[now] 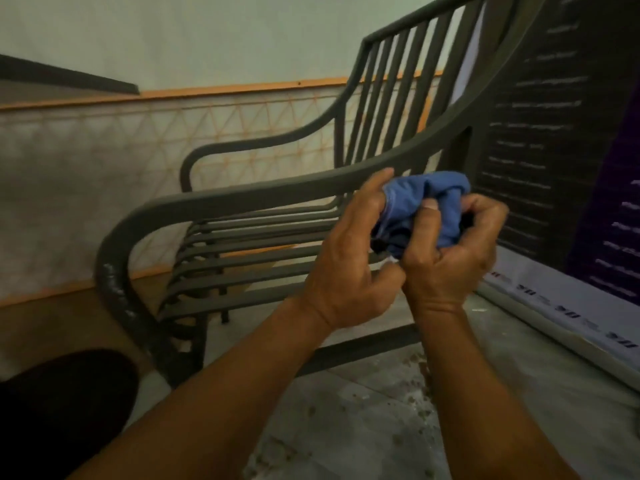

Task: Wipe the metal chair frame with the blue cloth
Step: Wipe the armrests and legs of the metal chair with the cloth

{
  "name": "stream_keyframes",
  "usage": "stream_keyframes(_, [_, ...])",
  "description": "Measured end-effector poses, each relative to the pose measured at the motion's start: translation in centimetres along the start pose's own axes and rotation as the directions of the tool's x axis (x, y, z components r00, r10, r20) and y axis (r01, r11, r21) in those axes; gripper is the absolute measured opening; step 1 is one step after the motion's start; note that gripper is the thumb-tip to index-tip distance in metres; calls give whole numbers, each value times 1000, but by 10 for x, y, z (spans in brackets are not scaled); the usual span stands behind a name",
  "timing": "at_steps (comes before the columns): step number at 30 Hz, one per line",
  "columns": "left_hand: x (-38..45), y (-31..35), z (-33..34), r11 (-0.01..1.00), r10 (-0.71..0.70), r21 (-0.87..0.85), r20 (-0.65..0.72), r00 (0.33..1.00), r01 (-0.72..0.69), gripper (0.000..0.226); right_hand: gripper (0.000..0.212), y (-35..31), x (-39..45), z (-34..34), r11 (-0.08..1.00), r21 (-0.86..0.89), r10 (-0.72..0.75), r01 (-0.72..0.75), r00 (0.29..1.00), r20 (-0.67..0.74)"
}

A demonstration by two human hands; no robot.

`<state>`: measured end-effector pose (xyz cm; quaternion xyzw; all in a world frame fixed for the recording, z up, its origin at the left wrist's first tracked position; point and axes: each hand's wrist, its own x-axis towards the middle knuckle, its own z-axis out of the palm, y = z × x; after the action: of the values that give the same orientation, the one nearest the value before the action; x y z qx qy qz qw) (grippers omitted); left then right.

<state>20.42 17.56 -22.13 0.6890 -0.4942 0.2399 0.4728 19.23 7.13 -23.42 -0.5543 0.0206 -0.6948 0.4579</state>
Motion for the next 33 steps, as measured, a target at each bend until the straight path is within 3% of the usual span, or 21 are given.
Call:
stream_keyframes(4, [-1,28,-48,995,-59,-92,-97,994,50,21,22,-32,-9,21,990,134,-72,51,985,159])
stream_keyframes(6, [-9,36,-70,997,-83,-23,-240,967,80,17,31,-45,-18,29,982,165,-134,92,954,268])
stream_keyframes(9, [-27,34,-104,974,-11,199,-423,906,105,25,38,-60,-36,37,966,187,-245,181,875,417])
stream_keyframes(13, [-62,27,-152,933,103,355,-409,907,54,24,33,-79,-66,47,901,9,-361,434,738,570])
stream_keyframes(15, [-76,25,-169,942,112,333,-391,914,27,25,29,-97,-79,52,851,-107,-354,514,713,605])
stream_keyframes(17, [-86,25,-185,963,80,267,-410,909,35,26,26,-119,-92,60,834,-186,-304,519,714,631])
stream_keyframes(19, [-95,28,-197,975,16,205,-444,896,84,27,21,-142,-105,68,898,-166,-216,409,736,642])
stream_keyframes(21, [-105,32,-207,987,-112,57,-446,888,153,26,23,-165,-121,76,994,6,-85,108,744,663])
stream_keyframes(22, [-110,36,-212,976,-216,-112,-421,881,186,23,28,-173,-130,79,995,89,-27,-45,734,679])
stream_keyframes(24, [-118,42,-224,825,-398,-520,-251,882,224,11,34,-180,-148,85,979,135,22,-154,733,679])
stream_keyframes(26, [-125,45,-235,731,-445,-627,-138,885,270,13,36,-180,-165,89,987,121,15,-109,803,596])
stream_keyframes(27, [-128,43,-238,782,-452,-549,-170,876,296,19,35,-179,-172,90,992,115,-12,-57,853,521])
stream_keyframes(29, [-131,37,-241,941,-337,-151,-376,863,302,29,32,-174,-185,94,991,102,-116,82,915,386])
stream_keyframes(31, [-131,28,-244,951,-96,215,-473,876,221,25,30,-164,-194,101,973,85,-230,214,918,323])
stream_keyframes(33, [-128,19,-246,926,-29,328,-430,903,186,13,31,-152,-202,108,955,70,-294,287,894,338])
